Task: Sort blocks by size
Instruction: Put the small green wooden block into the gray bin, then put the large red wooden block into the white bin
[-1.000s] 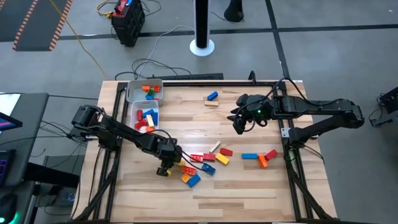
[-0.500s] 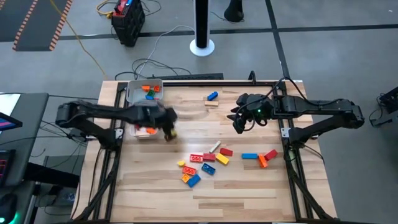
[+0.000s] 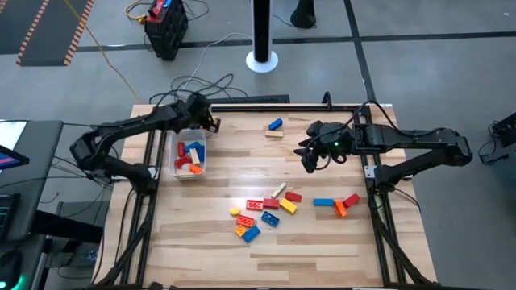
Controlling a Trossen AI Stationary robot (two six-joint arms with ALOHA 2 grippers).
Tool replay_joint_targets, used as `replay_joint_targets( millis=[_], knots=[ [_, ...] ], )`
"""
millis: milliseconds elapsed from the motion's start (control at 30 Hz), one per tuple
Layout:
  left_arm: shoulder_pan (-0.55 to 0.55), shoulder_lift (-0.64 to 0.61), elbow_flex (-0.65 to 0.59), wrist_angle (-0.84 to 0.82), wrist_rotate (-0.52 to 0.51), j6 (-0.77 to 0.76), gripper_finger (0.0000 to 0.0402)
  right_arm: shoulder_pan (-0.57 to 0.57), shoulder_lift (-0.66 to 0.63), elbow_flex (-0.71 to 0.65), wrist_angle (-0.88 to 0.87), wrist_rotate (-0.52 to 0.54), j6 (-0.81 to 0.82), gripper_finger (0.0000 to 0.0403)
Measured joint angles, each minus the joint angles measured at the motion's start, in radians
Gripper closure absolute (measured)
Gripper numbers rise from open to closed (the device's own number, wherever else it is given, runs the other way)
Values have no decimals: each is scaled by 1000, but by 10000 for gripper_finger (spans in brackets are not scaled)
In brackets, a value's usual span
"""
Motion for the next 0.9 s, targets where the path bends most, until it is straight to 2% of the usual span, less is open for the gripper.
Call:
replay_joint_targets(
  millis=[100, 333, 467, 733, 900],
  knots=[
    [47, 27, 0, -3, 13, -26, 251, 14, 0, 0, 0, 0, 31, 209],
    [83, 55, 0, 0, 116, -18, 163, 49, 0, 0, -1, 0, 47, 209],
    [79, 53, 0, 15, 158, -7, 133, 48, 0, 0, -1, 0, 47, 209],
    [-37, 53, 0, 141, 356, 78, 135, 22, 32, 0, -17, -2, 31, 209],
    [-171, 52, 0, 232, 449, 54, 142, 4, 110, 0, -45, -112, -65, 209]
  ],
)
